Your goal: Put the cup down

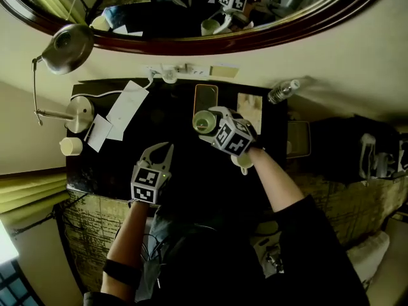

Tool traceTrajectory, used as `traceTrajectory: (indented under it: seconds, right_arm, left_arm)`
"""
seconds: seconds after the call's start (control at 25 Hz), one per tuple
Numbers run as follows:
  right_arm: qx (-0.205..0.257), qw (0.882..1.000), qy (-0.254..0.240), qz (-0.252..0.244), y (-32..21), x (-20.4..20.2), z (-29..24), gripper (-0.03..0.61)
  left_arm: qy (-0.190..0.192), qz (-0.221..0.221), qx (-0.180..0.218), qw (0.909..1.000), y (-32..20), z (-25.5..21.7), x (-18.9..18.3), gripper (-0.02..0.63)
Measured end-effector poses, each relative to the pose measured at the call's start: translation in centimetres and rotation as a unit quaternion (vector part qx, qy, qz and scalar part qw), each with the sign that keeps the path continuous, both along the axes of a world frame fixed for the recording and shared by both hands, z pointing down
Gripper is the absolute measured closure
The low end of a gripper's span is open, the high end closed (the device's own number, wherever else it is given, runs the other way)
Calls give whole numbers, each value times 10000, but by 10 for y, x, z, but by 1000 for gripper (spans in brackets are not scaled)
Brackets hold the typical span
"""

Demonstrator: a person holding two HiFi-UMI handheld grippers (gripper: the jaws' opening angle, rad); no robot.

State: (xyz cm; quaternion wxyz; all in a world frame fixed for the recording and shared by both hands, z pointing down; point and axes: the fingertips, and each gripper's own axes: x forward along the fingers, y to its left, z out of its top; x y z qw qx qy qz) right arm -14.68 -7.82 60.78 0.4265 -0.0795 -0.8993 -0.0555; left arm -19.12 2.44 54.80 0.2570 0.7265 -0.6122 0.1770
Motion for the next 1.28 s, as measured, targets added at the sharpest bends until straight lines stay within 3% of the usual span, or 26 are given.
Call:
traceTrajectory:
  seconds: [0.48,0.92,1.28]
  right_arm:
    - [-425,9972,237,-574,99,35,28,192]
    - [-473,9952,429,-747,122,44,50,184]
    - [-246,9953,603,-711,125,51,62,164]
  left_arm:
    - [-30,42,-23,10000,18,-3,4,614]
    - [-64,-94,-39,9999,33,-6,5,614]
    - [-106,-170,-36,9998,41,-7,7,614]
